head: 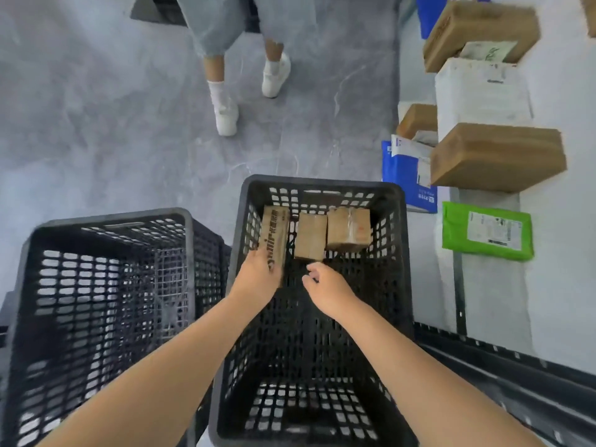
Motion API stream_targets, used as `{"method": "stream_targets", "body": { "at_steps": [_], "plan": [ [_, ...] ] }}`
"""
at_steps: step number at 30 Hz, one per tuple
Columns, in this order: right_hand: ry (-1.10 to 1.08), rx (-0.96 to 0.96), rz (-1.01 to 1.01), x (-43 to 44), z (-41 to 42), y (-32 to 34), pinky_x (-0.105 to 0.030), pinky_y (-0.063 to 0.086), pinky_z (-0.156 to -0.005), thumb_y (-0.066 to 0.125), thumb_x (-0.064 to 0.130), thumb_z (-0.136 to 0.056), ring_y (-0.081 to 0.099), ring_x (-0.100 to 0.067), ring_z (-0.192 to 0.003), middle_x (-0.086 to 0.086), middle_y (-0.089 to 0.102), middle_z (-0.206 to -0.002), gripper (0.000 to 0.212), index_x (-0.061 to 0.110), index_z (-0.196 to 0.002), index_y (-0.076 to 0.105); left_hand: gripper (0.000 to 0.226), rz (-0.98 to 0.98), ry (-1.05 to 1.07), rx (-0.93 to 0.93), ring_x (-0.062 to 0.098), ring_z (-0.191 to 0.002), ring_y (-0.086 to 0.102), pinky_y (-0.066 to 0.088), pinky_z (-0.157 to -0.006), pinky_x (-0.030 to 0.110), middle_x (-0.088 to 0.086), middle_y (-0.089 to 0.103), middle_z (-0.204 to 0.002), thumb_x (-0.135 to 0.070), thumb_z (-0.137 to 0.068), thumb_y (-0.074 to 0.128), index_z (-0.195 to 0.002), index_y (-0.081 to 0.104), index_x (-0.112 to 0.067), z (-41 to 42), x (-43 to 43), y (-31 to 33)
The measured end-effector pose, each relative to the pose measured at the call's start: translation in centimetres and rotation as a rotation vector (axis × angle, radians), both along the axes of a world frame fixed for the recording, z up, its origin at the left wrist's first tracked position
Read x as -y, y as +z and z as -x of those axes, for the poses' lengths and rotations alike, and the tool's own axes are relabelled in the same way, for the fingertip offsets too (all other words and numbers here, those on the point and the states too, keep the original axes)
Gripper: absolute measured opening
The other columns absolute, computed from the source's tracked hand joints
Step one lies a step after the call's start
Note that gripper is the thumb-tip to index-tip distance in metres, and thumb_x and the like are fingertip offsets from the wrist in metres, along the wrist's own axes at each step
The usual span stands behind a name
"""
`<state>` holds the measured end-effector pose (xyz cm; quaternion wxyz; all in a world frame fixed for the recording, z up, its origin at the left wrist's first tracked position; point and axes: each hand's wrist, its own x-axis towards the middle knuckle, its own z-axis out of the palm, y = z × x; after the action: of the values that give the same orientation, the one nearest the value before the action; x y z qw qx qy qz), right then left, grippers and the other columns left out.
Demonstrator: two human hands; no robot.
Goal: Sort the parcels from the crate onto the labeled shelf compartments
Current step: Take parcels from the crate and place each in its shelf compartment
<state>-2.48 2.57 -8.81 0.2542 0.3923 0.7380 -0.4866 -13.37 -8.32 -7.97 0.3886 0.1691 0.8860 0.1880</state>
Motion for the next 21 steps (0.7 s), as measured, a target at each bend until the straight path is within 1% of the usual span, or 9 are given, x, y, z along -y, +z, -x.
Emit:
{"method": "stream_targets", "body": {
  "at_steps": [3, 5, 7, 10, 13, 15, 17, 19, 21],
  "plan": [
    [-0.059, 0.026, 0.096, 0.4, 1.6, -4.4, -0.027, 0.041, -0.092, 0.039, 0.033, -0.106, 0.051, -0.021, -0.129, -0.005, 0.045, -0.151, 0.048, 0.014, -0.15, 0.037, 0.042, 0.027, 0.045, -0.021, 0.028, -0.115, 0.056, 0.05, -0.095, 0.037, 0.013, 0.048, -0.137, -0.018, -0.099, 0.052, -0.139, 0.044, -0.005, 0.9, -0.1, -4.4],
    [-0.107, 0.032, 0.148, 0.5, 2.5, -6.9, -0.029, 0.042, -0.092, 0.037, 0.031, -0.107, 0.052, -0.023, -0.127, -0.005, 0.045, -0.15, 0.048, 0.014, -0.152, 0.035, 0.045, 0.039, 0.07, -0.013, 0.029, -0.117, 0.056, 0.05, -0.096, 0.038, 0.015, 0.05, -0.137, -0.016, -0.099, 0.053, -0.14, 0.041, -0.002, 1.2, 0.0, -7.1],
    [-0.148, 0.047, 0.161, 0.7, 3.2, -9.1, -0.03, 0.043, -0.095, 0.036, 0.031, -0.108, 0.053, -0.026, -0.127, -0.005, 0.047, -0.148, 0.047, 0.014, -0.152, 0.034, 0.045, 0.047, 0.069, -0.015, 0.034, -0.123, 0.052, 0.045, -0.1, 0.039, 0.018, 0.049, -0.138, -0.014, -0.098, 0.053, -0.139, 0.041, 0.001, 1.2, 0.0, -9.6],
    [-0.165, 0.08, 0.156, 1.0, 4.0, -12.7, -0.024, 0.035, -0.09, 0.036, 0.033, -0.108, 0.049, -0.023, -0.132, -0.005, 0.043, -0.152, 0.048, 0.014, -0.152, 0.036, 0.045, 0.048, 0.128, -0.022, 0.033, -0.127, 0.048, 0.042, -0.106, 0.04, 0.016, 0.043, -0.142, -0.014, -0.098, 0.051, -0.14, 0.041, -0.003, 1.0, -0.2, -12.4],
    [-0.228, 0.085, 0.148, 1.6, 4.3, -15.3, -0.029, 0.037, -0.098, 0.034, 0.031, -0.108, 0.047, -0.025, -0.132, -0.007, 0.047, -0.149, 0.044, 0.012, -0.146, 0.043, 0.053, 0.033, 0.229, -0.052, 0.028, -0.133, 0.045, 0.041, -0.111, 0.044, 0.008, 0.033, -0.152, -0.014, -0.097, 0.052, -0.147, 0.033, -0.01, 0.2, -0.8, -13.8],
    [-0.301, 0.078, 0.175, 2.1, 4.8, -16.5, -0.032, 0.038, -0.103, 0.034, 0.028, -0.108, 0.049, -0.026, -0.129, -0.009, 0.051, -0.143, 0.041, 0.01, -0.142, 0.047, 0.064, 0.036, 0.225, -0.058, 0.025, -0.145, 0.028, 0.029, -0.119, 0.042, 0.004, 0.015, -0.161, -0.015, -0.098, 0.052, -0.154, 0.021, -0.011, -0.4, -1.1, -14.3],
    [-0.412, 0.083, 0.26, 3.0, 5.6, -17.5, -0.035, 0.042, -0.106, 0.034, 0.029, -0.107, 0.053, -0.027, -0.125, -0.01, 0.054, -0.14, 0.041, 0.011, -0.141, 0.048, 0.069, 0.04, 0.204, -0.082, 0.022, -0.148, 0.019, 0.023, -0.121, 0.039, 0.003, 0.009, -0.163, -0.014, -0.098, 0.051, -0.156, 0.014, -0.01, -0.6, -1.1, -14.8],
    [-0.527, 0.102, 0.393, 3.7, 6.3, -18.5, -0.041, 0.046, -0.106, 0.03, 0.035, -0.107, 0.056, -0.026, -0.12, -0.009, 0.058, -0.135, 0.043, 0.015, -0.138, 0.052, 0.068, 0.03, 0.177, -0.101, 0.021, -0.146, 0.021, 0.025, -0.12, 0.037, 0.002, 0.009, -0.162, -0.014, -0.098, 0.05, -0.156, 0.014, -0.01, -0.7, -0.6, -15.1],
    [-0.603, 0.07, 0.5, 3.9, 6.4, -19.1, -0.038, 0.044, -0.106, 0.028, 0.04, -0.107, 0.055, -0.021, -0.12, -0.003, 0.06, -0.13, 0.045, 0.02, -0.136, 0.055, 0.069, 0.028, 0.119, -0.112, 0.021, -0.144, 0.026, 0.029, -0.116, 0.036, -0.001, 0.007, -0.162, -0.014, -0.099, 0.05, -0.156, 0.012, -0.012, -0.7, -0.1, -15.0]
  ]
}}
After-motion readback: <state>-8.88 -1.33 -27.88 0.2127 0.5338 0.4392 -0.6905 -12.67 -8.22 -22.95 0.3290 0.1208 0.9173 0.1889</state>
